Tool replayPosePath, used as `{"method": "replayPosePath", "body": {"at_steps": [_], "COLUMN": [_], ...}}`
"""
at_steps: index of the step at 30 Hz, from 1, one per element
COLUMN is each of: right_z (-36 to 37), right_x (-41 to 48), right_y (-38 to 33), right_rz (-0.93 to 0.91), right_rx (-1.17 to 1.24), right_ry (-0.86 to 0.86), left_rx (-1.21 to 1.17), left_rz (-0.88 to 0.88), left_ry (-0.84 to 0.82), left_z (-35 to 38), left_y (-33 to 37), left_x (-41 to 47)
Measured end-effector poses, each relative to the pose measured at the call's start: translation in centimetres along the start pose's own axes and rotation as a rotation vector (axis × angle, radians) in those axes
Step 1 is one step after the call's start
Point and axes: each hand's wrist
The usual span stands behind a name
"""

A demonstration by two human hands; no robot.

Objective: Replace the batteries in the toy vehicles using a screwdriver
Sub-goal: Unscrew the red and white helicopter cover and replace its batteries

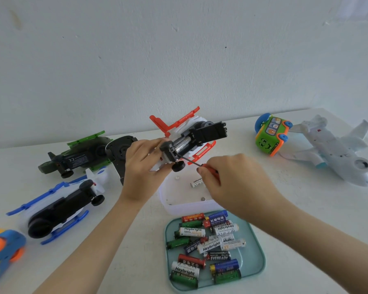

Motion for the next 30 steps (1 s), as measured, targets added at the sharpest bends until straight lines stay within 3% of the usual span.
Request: {"method": "replayPosePath", "body": {"at_steps": [10, 22, 30], "right_z": [0.6, 0.0, 1.0], "right_x": [-1.1, -0.8, -1.0], "right_y": [0.8, 0.4, -0.5], "right_rz": [0.118, -0.001, 0.020], "right_rx": [-0.060, 0.061, -0.029], "right_ry": [-0.024, 0.009, 0.031], "left_rx": [0.082, 0.023, 0.088], "left_rz": [0.034, 0.050, 0.060], "left_ry": [-0.023, -0.051, -0.048], "left_z": [-0.1, -0.3, -0.4], "left_y": [-1.0, -1.0, -1.0], "left_x": [-0.7, -0.6, -0.4]}}
Point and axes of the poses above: each hand's wrist, its own x-axis towards the middle knuckle, its own z-axis out of the palm, y = z × x, and after that the axes turned 14 degrees about -z, right-handed
